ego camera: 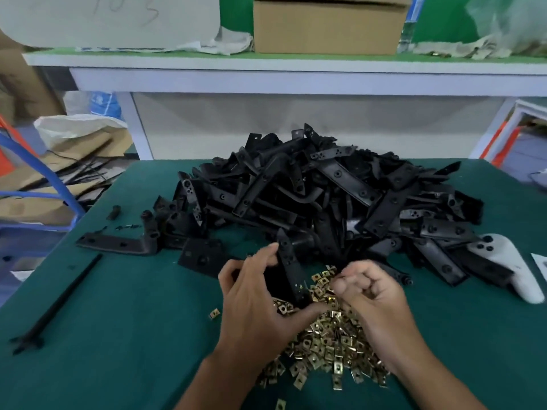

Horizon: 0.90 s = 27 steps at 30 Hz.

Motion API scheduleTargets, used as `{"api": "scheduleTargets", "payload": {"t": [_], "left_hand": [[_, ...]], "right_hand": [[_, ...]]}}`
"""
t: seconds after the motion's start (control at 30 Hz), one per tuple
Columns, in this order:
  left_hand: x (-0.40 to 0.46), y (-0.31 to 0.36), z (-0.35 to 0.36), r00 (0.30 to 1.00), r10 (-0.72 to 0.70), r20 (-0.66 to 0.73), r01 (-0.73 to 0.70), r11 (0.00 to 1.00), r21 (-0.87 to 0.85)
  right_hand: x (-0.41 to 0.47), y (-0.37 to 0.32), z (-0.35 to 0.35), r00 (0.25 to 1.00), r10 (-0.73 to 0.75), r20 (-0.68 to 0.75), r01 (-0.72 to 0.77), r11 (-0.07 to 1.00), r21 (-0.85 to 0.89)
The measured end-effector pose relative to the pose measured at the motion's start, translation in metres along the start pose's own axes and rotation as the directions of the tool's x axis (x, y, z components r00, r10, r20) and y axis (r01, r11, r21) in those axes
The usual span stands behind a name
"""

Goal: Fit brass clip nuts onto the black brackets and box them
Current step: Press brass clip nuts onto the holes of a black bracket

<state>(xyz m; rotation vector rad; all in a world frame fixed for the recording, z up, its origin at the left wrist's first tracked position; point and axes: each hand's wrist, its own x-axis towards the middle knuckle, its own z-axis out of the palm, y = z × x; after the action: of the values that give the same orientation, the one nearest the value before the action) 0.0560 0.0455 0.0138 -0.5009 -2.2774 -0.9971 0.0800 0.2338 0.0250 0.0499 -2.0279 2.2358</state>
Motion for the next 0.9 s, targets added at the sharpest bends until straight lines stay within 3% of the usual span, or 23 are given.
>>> {"api": "scheduleTargets", "payload": {"t": [0.1,0.37,0.53,0.9], "left_hand": [[-0.004,-0.001,0.005,1.000,0.003,-0.008,-0.003,1.000,0.004],[-0.005,-0.008,0.011,0.999,-0.039,-0.006,0.039,0.998,-0.051],[-0.005,-0.008,0.018,1.000,-0.012,-0.012,0.012,0.999,-0.043],[-0.008,-0.005,0.022,0.998,0.059,0.000,-0.059,0.995,-0.084]], "right_hand": [[0.002,-0.001,0.000,0.999,0.043,0.025,-0.045,0.996,0.083],[0.002,0.000,0.000,0.995,0.098,0.035,-0.101,0.989,0.104],[0.019,-0.010,0.000,0.990,0.062,0.124,-0.084,0.980,0.178],[0.015,0.002,0.003,0.987,0.030,0.158,-0.050,0.991,0.123]]}}
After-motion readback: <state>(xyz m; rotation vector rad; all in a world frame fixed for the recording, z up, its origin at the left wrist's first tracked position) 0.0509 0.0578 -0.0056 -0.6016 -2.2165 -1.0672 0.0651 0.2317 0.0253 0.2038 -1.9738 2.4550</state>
